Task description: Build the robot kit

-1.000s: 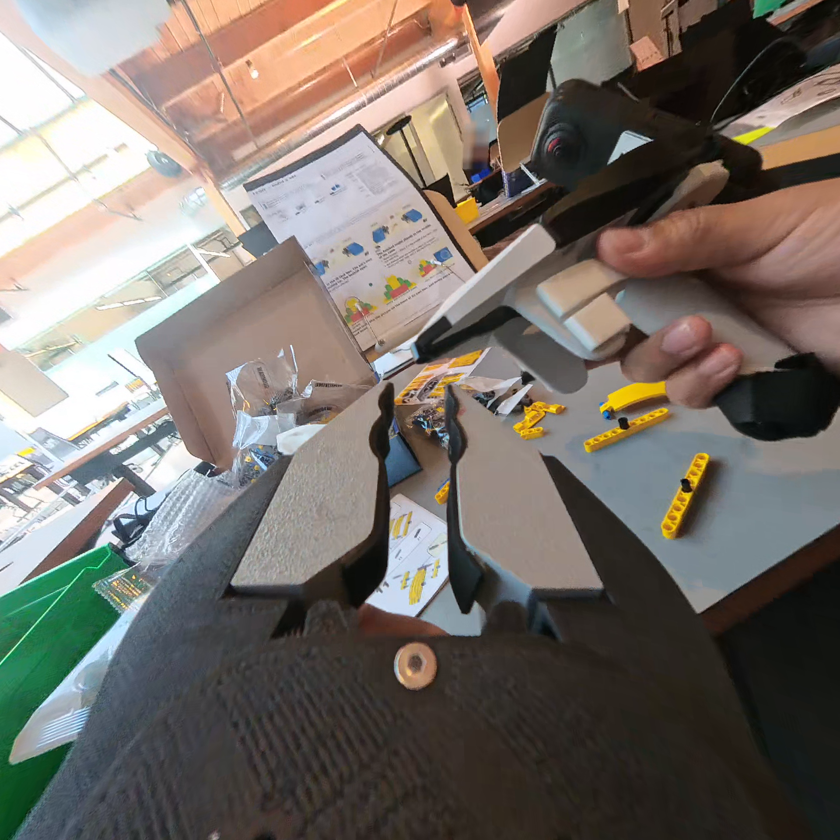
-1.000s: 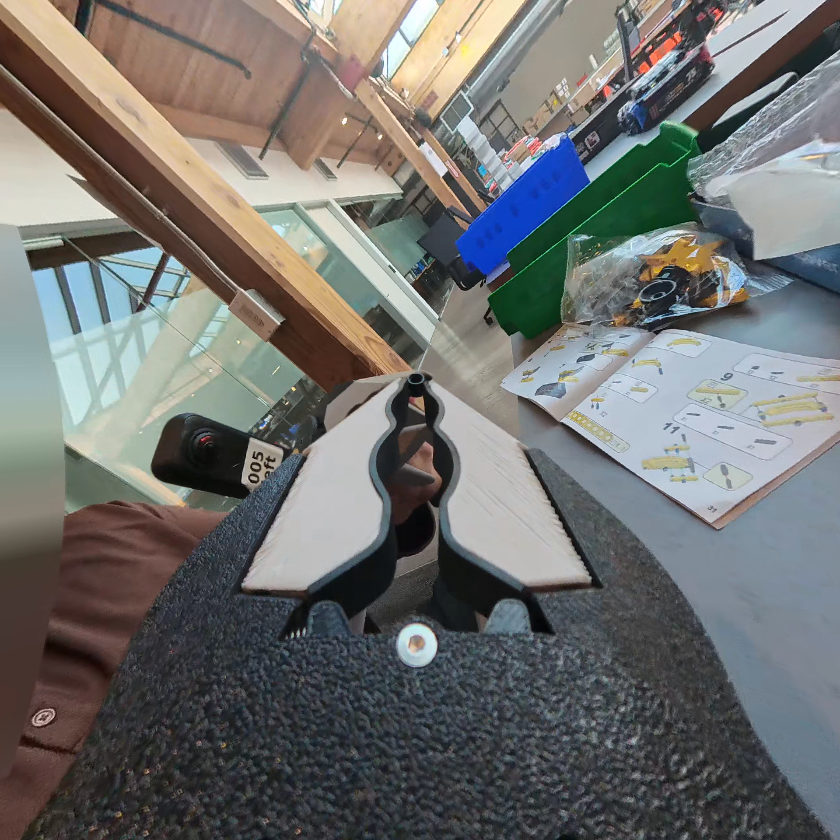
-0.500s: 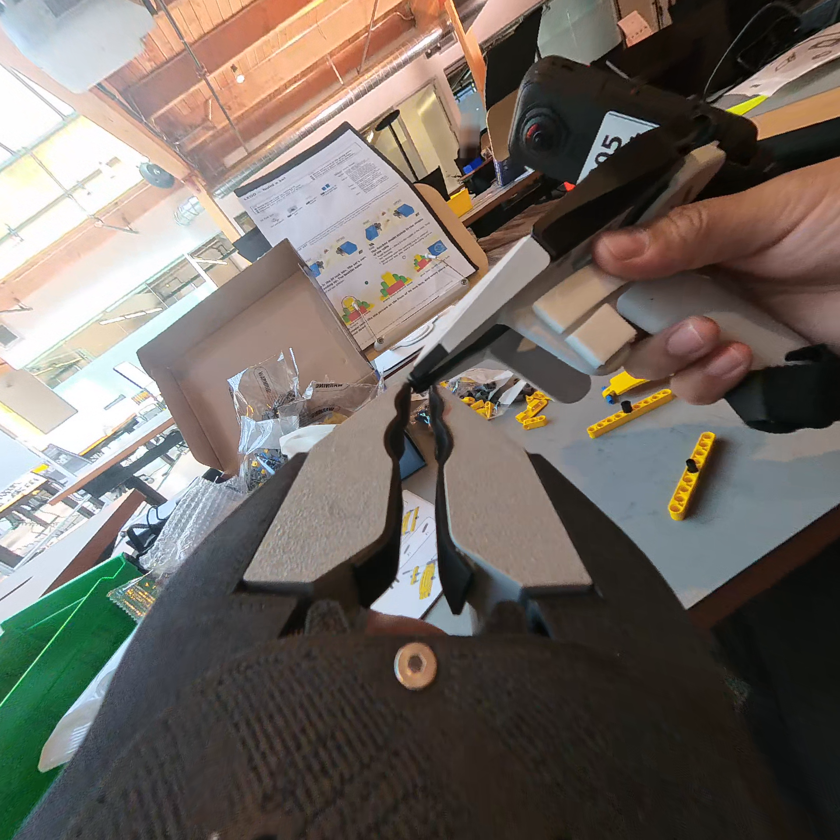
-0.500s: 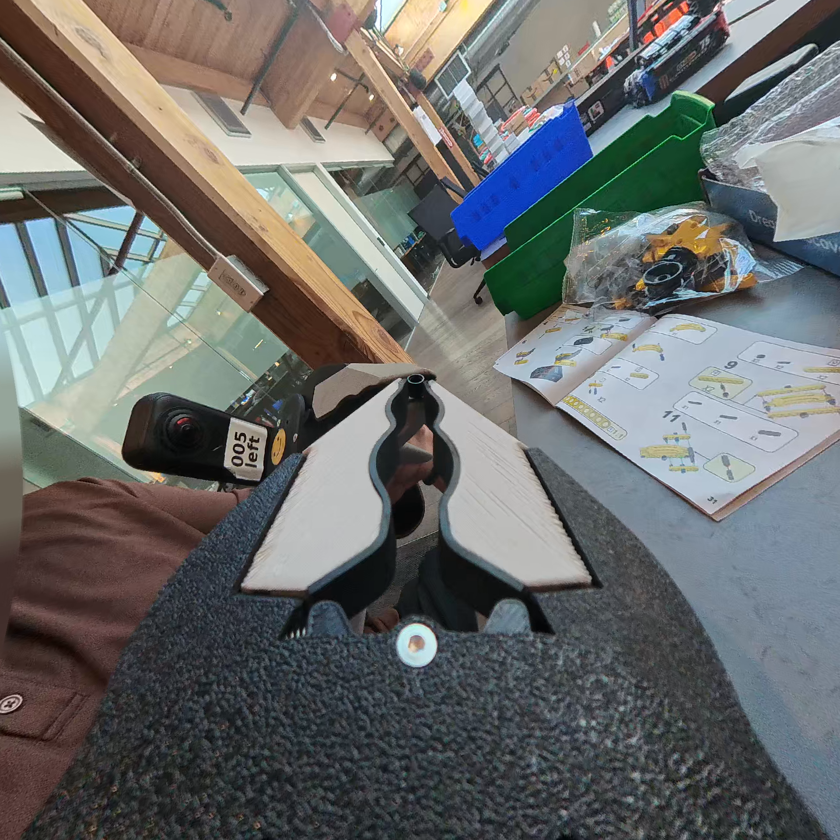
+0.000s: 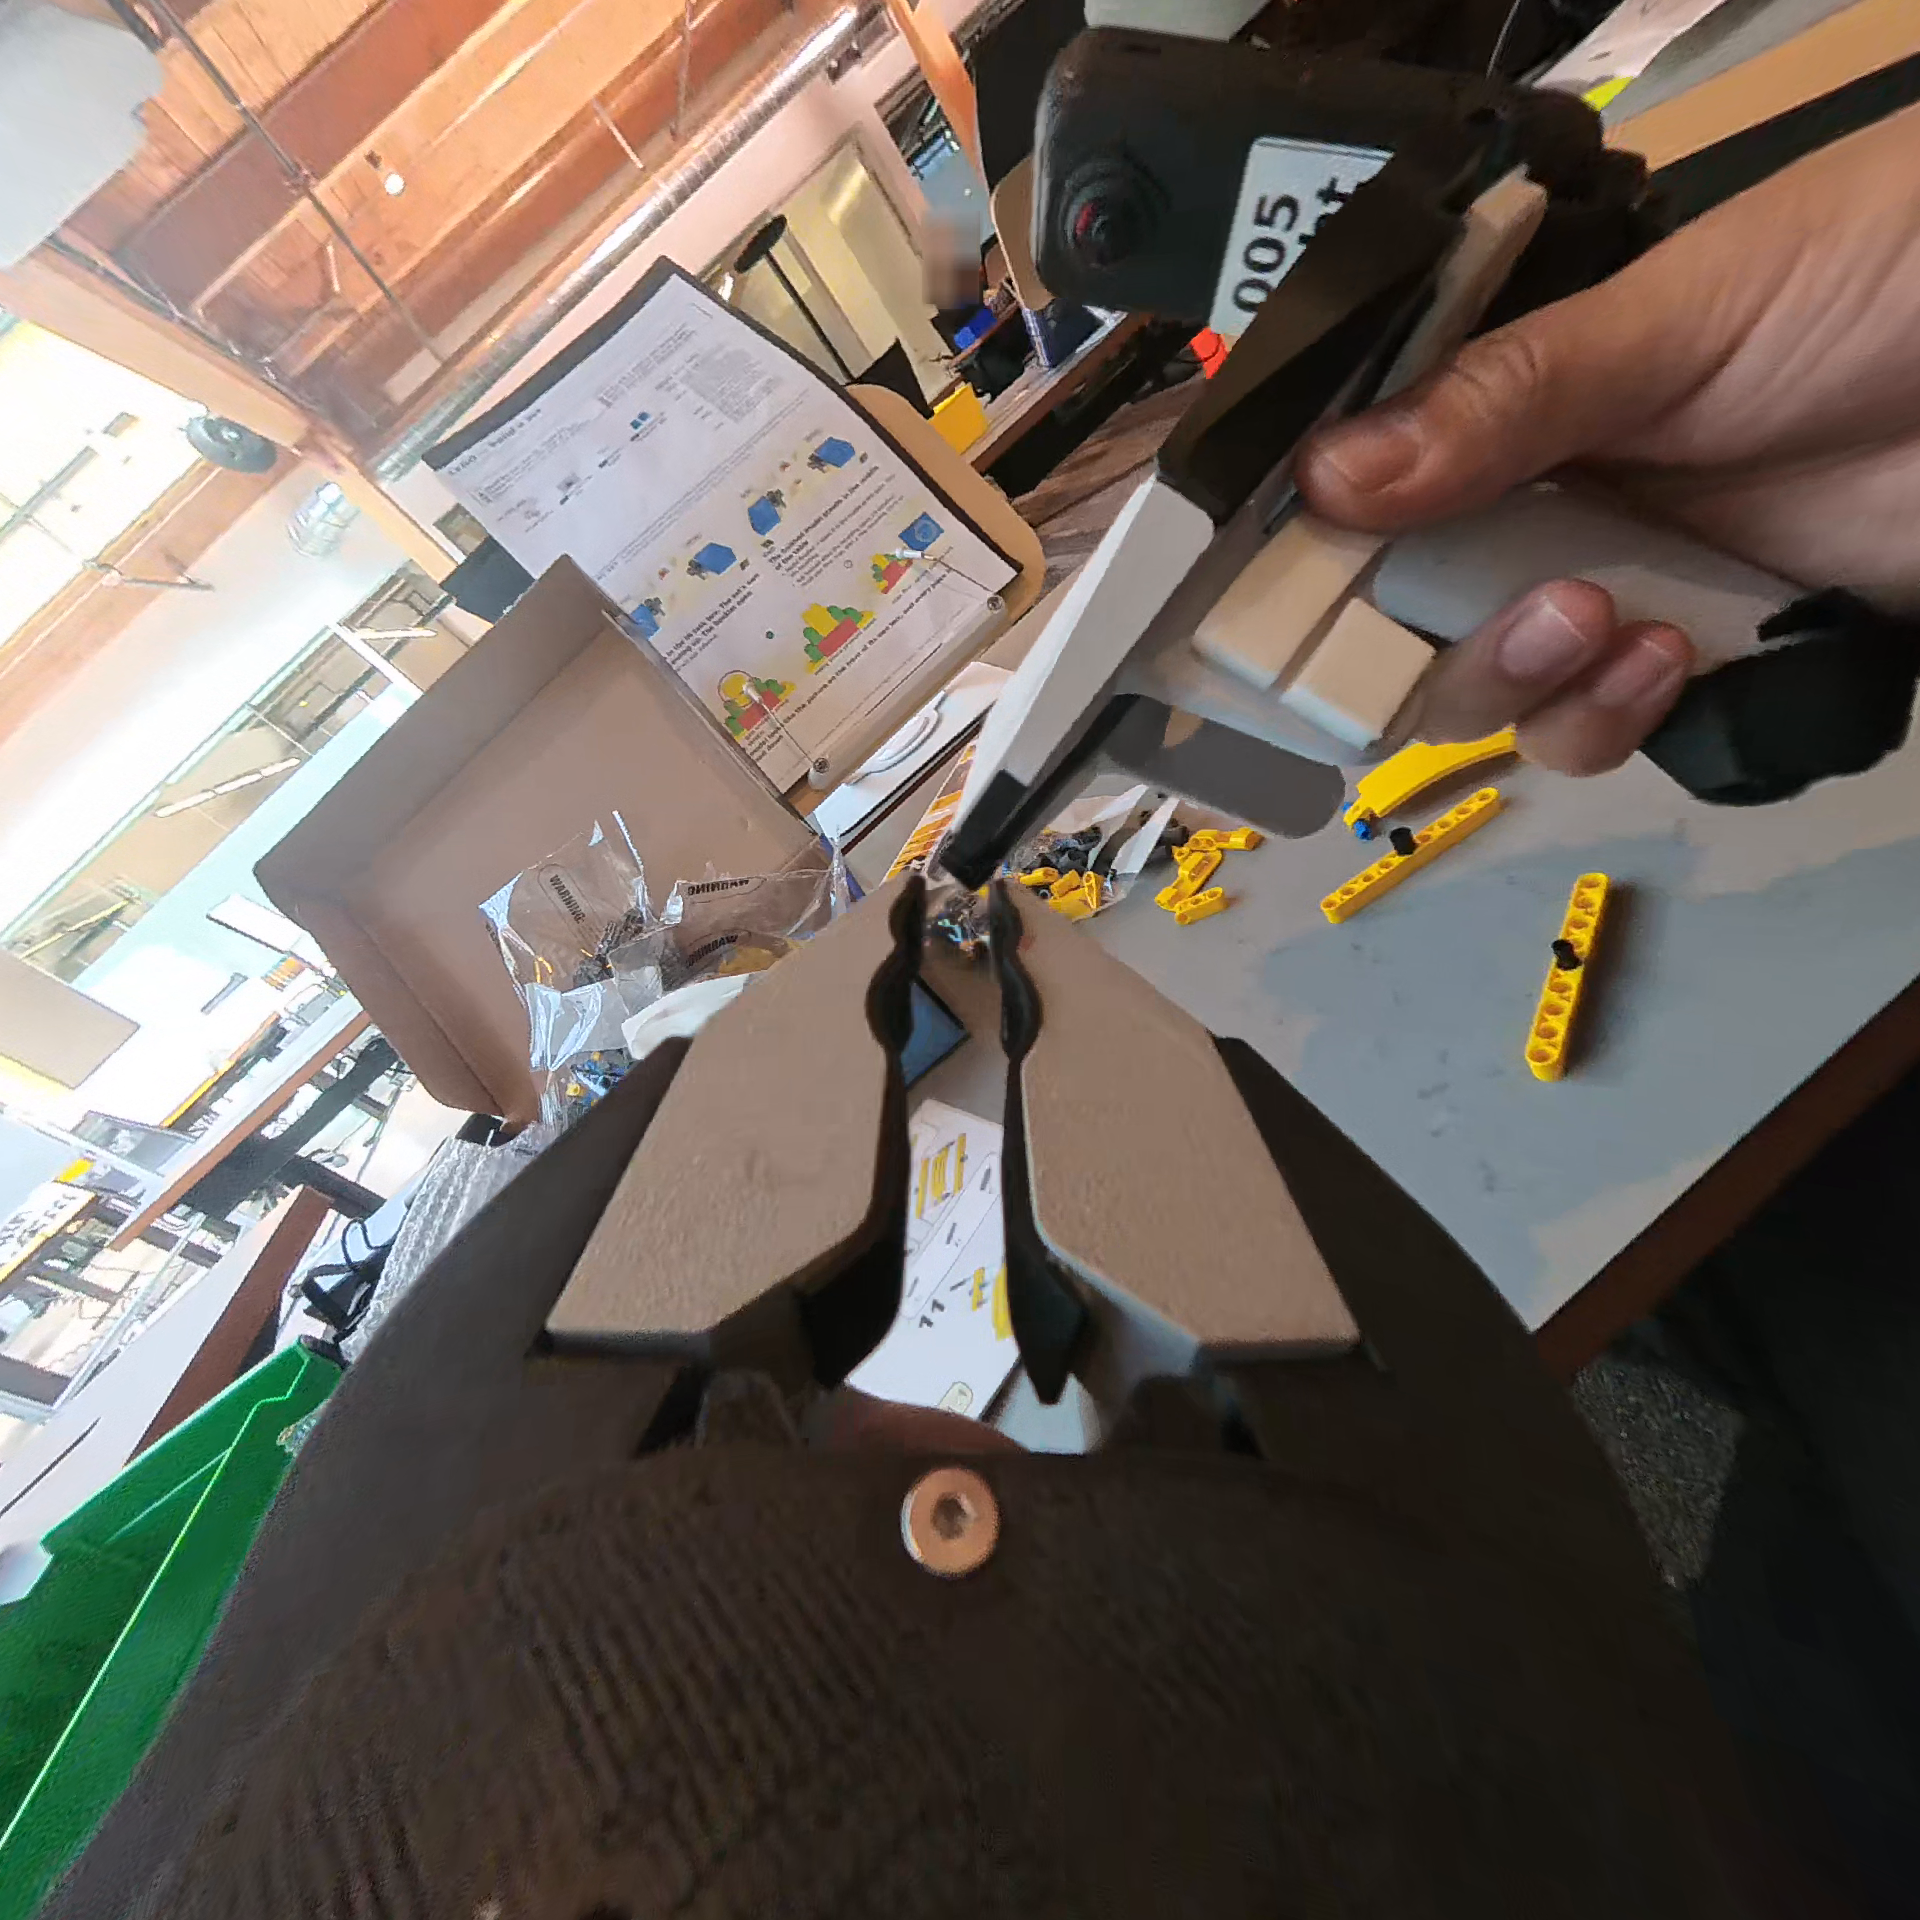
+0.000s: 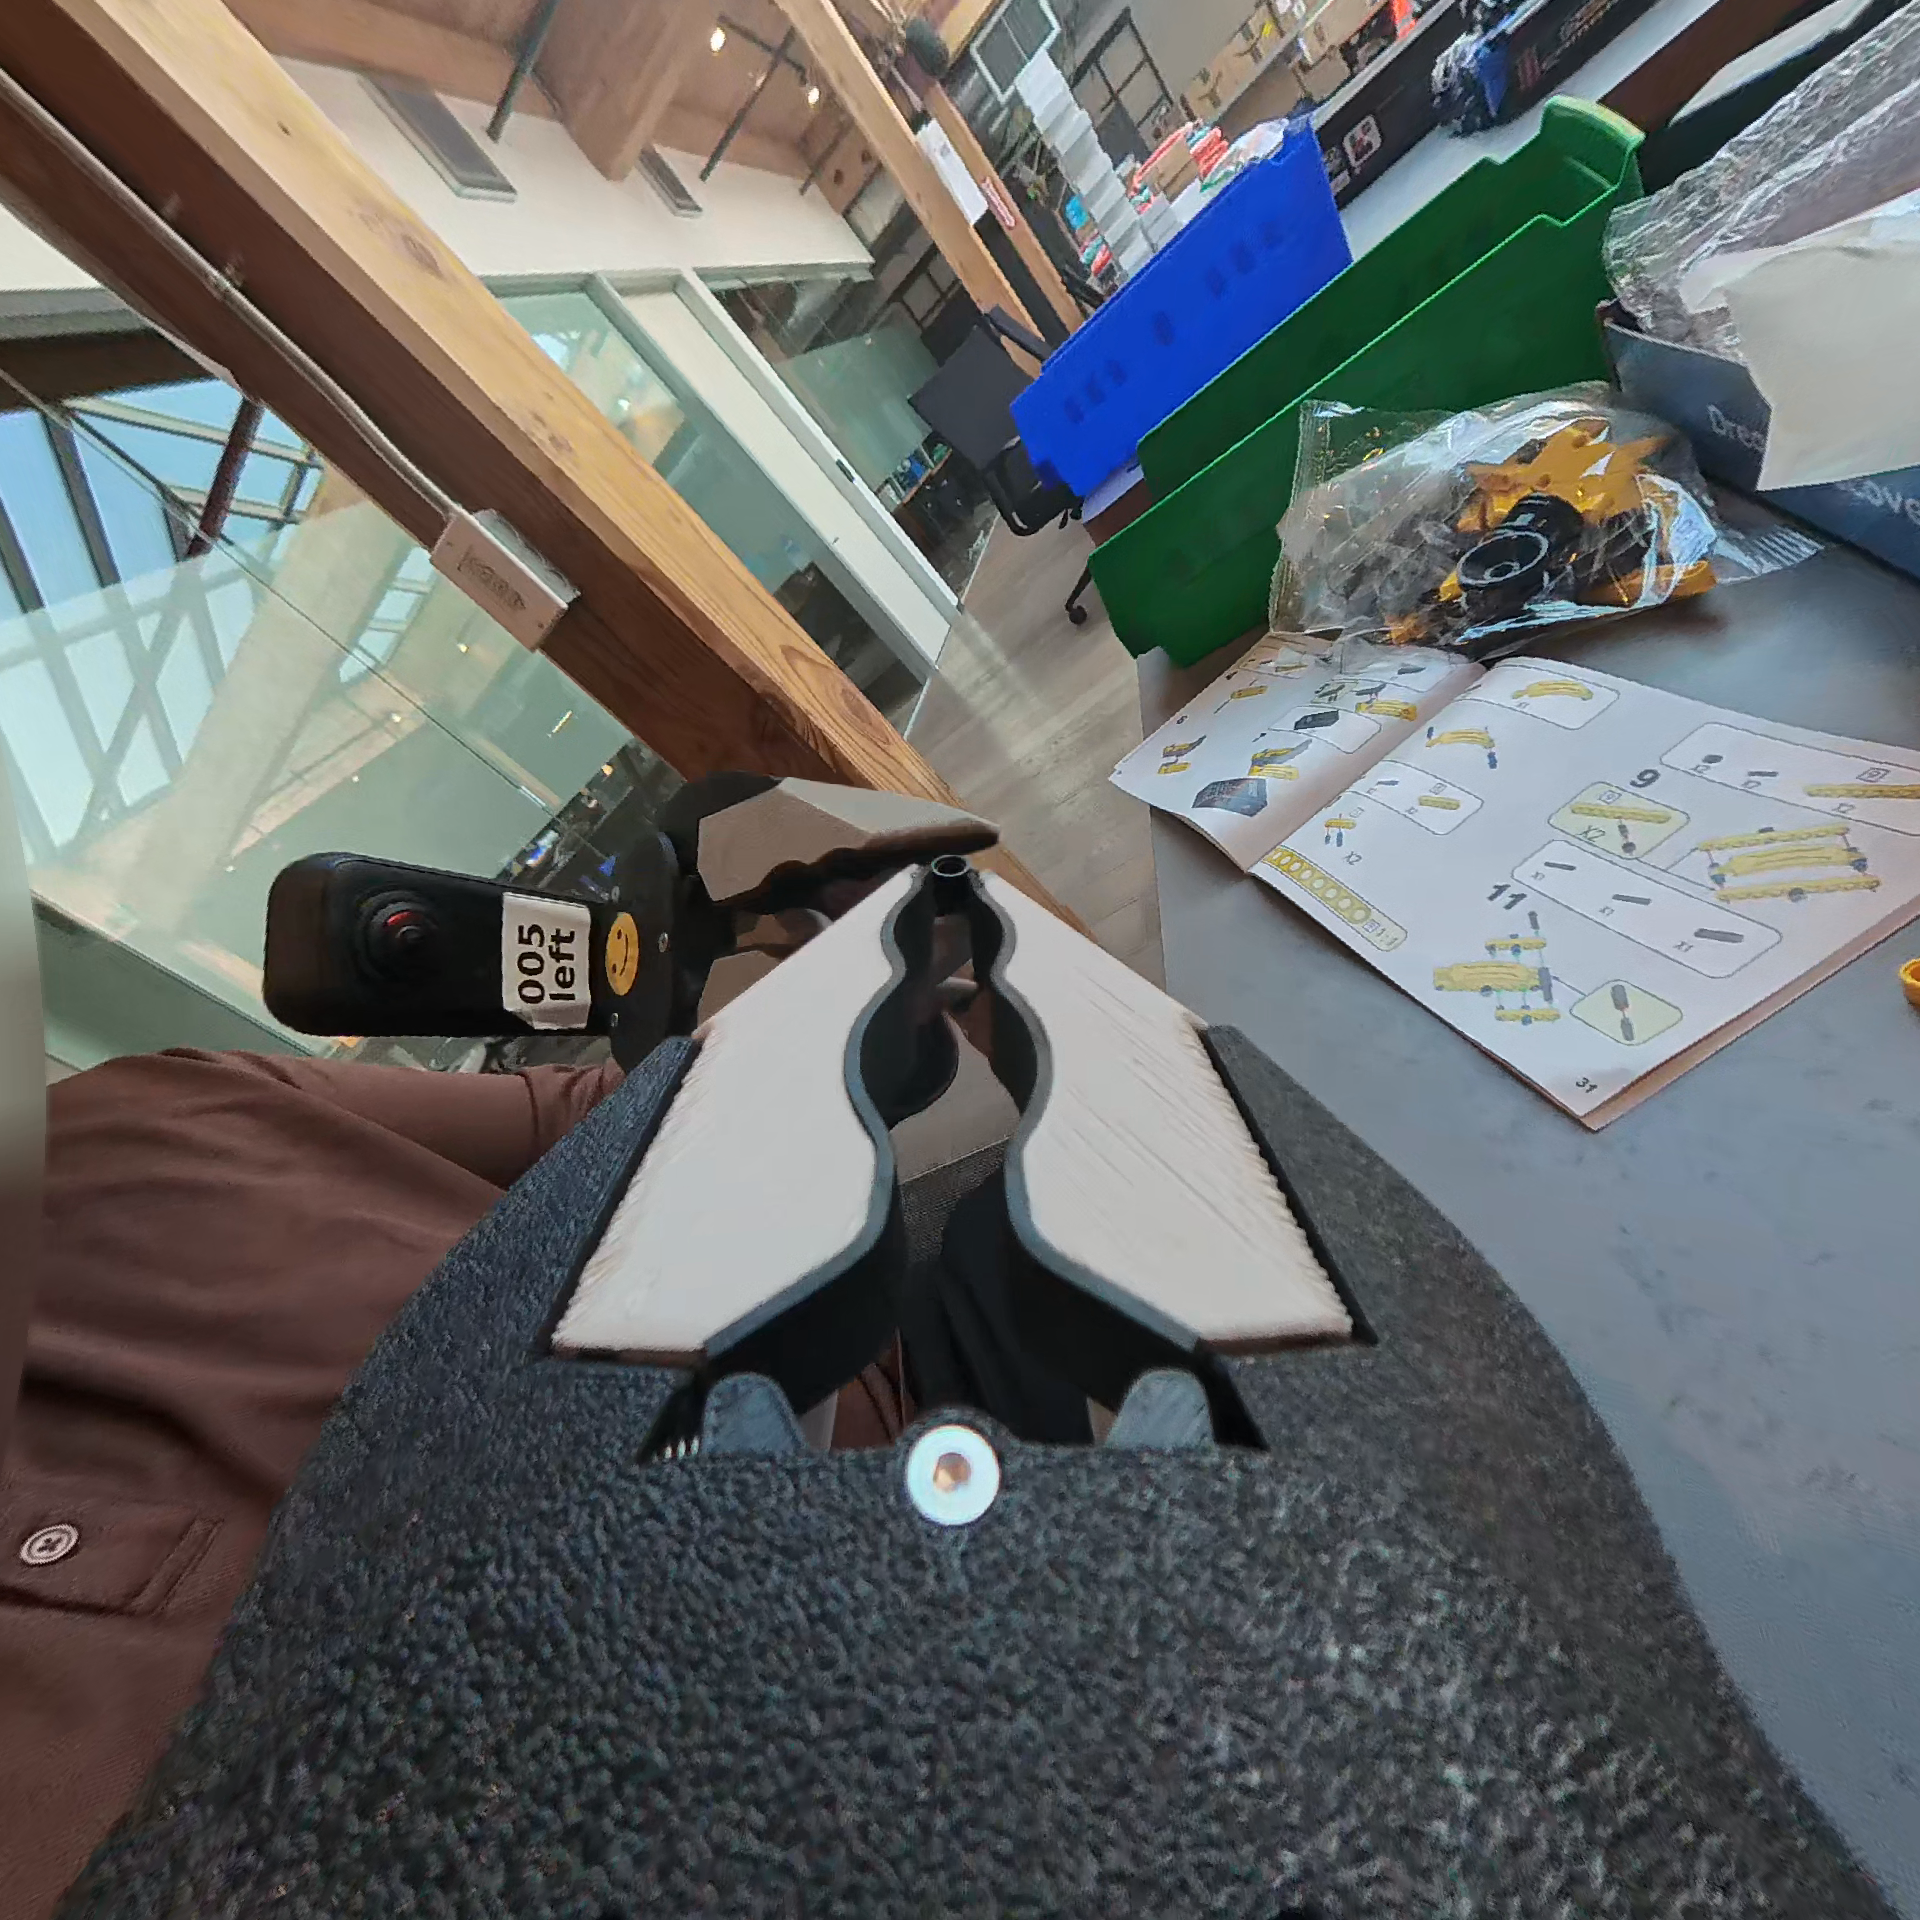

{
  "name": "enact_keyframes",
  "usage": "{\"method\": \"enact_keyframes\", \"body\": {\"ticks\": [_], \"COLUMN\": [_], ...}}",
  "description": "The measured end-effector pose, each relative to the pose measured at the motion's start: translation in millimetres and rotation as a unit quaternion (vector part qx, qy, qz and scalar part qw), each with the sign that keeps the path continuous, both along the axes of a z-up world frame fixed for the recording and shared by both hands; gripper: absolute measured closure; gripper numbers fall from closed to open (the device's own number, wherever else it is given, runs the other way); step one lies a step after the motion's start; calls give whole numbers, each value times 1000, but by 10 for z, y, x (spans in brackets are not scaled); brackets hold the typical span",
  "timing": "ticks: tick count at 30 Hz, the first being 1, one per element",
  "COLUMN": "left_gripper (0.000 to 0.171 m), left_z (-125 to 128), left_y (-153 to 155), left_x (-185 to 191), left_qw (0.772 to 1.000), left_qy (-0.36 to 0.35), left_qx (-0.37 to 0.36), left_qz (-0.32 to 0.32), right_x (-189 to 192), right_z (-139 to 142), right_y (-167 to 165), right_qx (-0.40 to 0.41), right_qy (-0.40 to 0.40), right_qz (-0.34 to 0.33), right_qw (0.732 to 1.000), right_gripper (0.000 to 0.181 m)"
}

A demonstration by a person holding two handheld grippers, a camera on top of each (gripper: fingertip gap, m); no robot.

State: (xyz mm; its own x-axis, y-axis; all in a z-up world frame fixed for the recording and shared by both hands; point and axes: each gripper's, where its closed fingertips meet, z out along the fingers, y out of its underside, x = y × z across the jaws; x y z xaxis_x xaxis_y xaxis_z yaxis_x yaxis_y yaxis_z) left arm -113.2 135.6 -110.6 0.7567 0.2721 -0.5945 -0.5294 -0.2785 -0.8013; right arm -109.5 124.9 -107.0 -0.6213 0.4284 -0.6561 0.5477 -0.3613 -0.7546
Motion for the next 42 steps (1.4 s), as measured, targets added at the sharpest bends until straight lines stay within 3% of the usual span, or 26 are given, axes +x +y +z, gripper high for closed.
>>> {"method": "enact_keyframes", "body": {"ticks": [10, 16, 25, 33, 37, 42], "left_gripper": [157, 162, 166, 167, 167, 167], "left_z": [45, 39, -1, -40, -37, 29], "left_y": [11, 2, 5, 9, 21, 19], "left_x": [23, 6, -18, 15, 21, 34], "left_qw": [999, 999, 999, 1000, 999, 997], "left_qy": [-31, -35, -40, 0, 27, 70], "left_qx": [27, 27, 16, -15, -14, 11], "left_qz": [12, 15, 21, -1, 17, 36], "right_x": [-23, -10, -27, 12, 21, 36], "right_z": [-7, 36, 2, -35, -38, 21], "right_y": [-58, -57, -26, -17, -4, -8], "right_qx": [-11, -31, 4, -5, 29, 11], "right_qy": [10, 9, 23, -4, 10, 21], "right_qz": [-9, -4, -19, 11, 3, 7], "right_qw": [1000, 999, 1000, 1000, 1000, 1000], "right_gripper": [176, 176, 177, 175, 176, 175]}}
